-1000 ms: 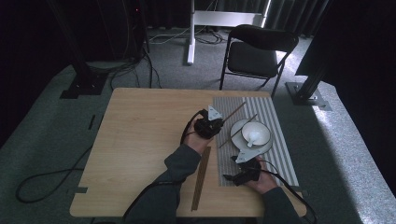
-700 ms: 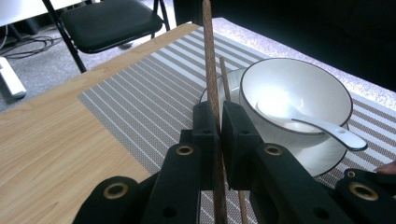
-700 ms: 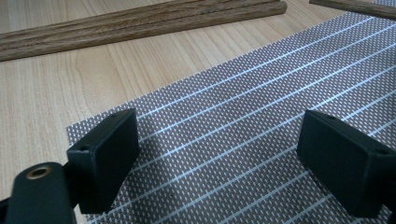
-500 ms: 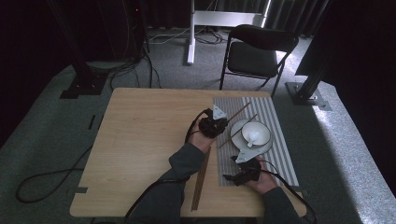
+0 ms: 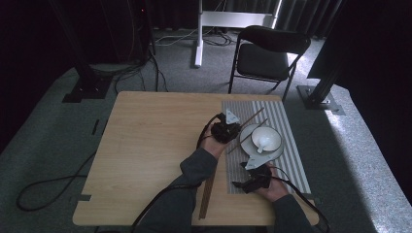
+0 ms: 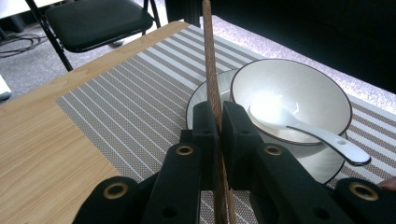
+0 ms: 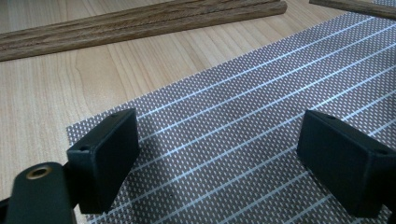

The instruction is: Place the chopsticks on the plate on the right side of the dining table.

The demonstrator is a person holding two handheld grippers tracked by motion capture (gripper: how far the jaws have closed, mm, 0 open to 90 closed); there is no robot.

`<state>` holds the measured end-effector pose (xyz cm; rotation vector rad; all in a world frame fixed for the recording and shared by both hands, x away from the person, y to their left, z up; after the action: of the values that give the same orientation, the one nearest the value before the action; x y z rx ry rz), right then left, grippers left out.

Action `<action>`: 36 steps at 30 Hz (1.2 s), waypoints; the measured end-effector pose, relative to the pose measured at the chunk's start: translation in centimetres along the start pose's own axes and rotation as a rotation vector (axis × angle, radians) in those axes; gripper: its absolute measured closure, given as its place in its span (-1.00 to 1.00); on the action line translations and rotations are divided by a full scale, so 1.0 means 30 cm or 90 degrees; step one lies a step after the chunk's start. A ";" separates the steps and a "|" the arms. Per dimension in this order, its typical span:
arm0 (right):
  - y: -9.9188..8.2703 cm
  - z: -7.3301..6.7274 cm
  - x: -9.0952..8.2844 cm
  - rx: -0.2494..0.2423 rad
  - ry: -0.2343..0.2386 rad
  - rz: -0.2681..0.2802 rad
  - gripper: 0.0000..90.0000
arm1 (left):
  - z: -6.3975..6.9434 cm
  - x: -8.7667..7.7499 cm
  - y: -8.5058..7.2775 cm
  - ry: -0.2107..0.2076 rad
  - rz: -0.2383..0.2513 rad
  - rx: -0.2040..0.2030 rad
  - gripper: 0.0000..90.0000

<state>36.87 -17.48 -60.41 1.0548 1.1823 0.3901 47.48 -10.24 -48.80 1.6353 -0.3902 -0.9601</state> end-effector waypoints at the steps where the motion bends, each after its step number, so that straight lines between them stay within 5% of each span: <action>1: 0.000 0.000 0.000 0.000 0.000 0.000 -0.73 | -0.001 0.003 -0.001 -0.001 -0.002 0.001 0.89; 36: 0.000 0.000 0.000 0.000 0.000 0.001 -0.73 | 0.001 0.113 -0.031 -0.007 -0.025 -0.001 0.89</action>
<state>36.88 -17.47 -60.41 1.0556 1.1824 0.3911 49.32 -12.32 -50.95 1.6418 -0.3650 -0.9992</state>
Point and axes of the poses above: each handheld gripper's, and its own axes: x roughly forward along the jaws, y roughly out of its top, z roughly to its right, the point moved 8 cm from there along x, roughly forward along the jaws, and after that the axes turned 10 degrees about z, right-handed, at the moved point
